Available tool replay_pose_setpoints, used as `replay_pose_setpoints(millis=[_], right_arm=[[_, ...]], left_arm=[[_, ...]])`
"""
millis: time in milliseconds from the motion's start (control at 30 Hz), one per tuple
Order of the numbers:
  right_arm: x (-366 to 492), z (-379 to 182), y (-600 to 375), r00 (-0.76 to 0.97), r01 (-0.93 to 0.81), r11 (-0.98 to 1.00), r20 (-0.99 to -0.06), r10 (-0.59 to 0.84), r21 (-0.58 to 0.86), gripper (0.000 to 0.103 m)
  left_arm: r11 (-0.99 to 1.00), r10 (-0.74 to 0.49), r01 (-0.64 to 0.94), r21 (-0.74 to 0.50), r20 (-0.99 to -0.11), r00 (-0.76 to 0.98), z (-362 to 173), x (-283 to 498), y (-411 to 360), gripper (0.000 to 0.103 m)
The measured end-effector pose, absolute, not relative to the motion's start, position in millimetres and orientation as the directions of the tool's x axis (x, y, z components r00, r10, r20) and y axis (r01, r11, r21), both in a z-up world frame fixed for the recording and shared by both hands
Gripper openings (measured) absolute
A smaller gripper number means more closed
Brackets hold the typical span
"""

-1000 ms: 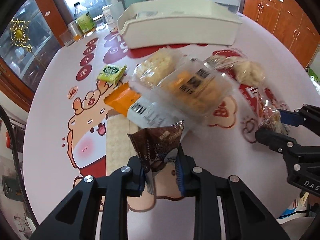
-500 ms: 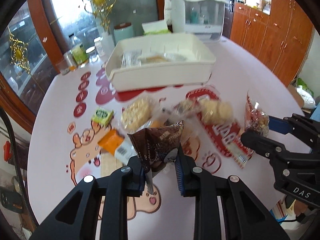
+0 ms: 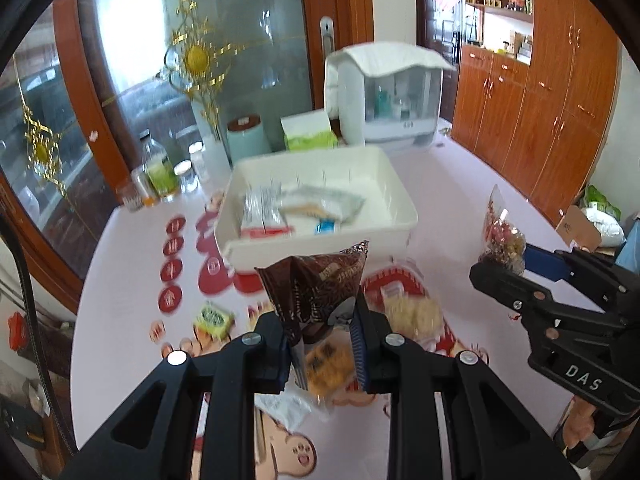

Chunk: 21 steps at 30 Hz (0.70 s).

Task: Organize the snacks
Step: 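Carry both packs over the white tray and open both tools to drop them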

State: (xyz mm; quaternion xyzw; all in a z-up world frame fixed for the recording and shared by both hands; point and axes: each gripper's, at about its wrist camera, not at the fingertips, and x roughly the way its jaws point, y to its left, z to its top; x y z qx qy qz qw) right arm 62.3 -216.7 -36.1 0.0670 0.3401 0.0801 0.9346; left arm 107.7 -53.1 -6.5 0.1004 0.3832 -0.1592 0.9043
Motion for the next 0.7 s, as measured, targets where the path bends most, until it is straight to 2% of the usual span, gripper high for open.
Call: replay_pose_setpoints(millis=[300, 433, 700], right_arm=[[105, 1, -222, 0.807, -0.072, 0.981, -0.567, 0.164, 0.180, 0.046], [129, 15, -227, 0.813, -0.064, 0.979, -0.559, 0.163, 0.191, 0.046], [191, 46, -239, 0.801, -0.072, 0.987, -0.581, 0.144, 0.146, 0.046]], left_arm=[[0.937, -0.201, 0.339, 0.082, -0.666, 0.718, 39, 149, -59, 0.023], [0.942, -0.168, 0.318, 0.108, -0.670, 0.724, 51, 177, -64, 0.023], [0.950, -0.166, 0.300, 0.084, -0.679, 0.715, 66, 238, -67, 0.023]])
